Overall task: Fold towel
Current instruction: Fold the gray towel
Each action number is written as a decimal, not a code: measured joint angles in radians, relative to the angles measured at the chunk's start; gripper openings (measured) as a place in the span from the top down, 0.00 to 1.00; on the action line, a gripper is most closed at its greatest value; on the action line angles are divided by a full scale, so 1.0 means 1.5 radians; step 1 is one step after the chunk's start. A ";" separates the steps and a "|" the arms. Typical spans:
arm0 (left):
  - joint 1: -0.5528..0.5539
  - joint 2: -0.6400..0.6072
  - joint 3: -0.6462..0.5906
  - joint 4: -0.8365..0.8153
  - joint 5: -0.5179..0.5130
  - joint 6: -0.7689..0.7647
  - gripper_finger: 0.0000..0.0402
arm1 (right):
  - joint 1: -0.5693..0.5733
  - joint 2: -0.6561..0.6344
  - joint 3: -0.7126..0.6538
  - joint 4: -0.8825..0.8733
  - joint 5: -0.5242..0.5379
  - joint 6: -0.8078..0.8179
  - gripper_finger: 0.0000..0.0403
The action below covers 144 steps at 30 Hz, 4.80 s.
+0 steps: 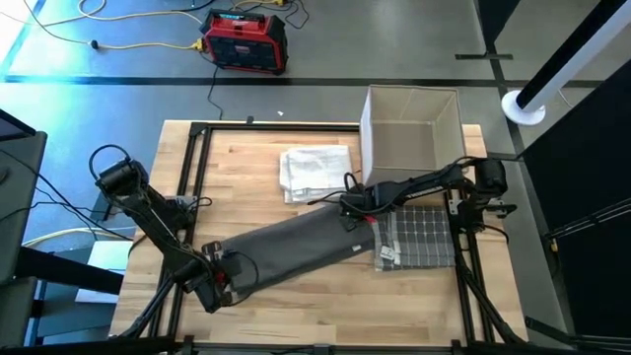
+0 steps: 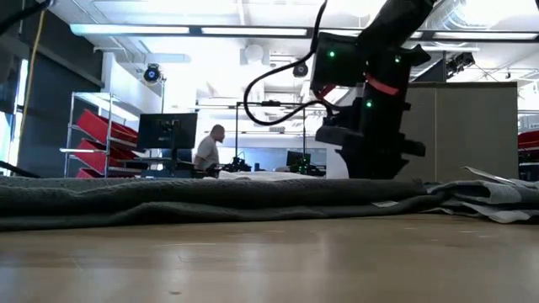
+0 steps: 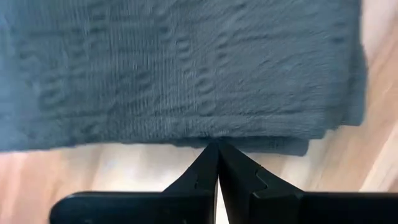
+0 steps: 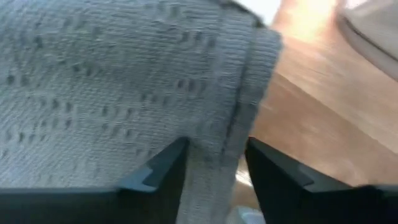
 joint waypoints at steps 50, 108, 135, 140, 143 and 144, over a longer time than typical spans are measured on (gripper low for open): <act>0.272 0.015 -0.072 0.367 -0.157 0.387 1.00 | 0.039 0.167 0.304 0.401 -0.287 0.022 0.96; 0.306 -0.072 -0.130 0.289 -0.092 0.373 1.00 | 0.113 0.022 -0.069 0.462 -0.125 -0.033 1.00; 0.333 0.024 0.006 0.384 -0.073 0.455 1.00 | 0.185 -0.261 0.055 0.078 0.104 -0.128 1.00; 0.316 0.078 0.006 0.344 -0.004 0.474 1.00 | 0.185 -0.262 0.055 0.067 0.102 -0.129 1.00; 0.303 0.078 0.010 0.262 0.022 0.474 1.00 | 0.185 -0.262 0.055 0.063 0.106 -0.135 1.00; 0.299 0.072 0.011 0.227 0.036 0.484 1.00 | 0.185 -0.262 0.055 0.063 0.106 -0.135 1.00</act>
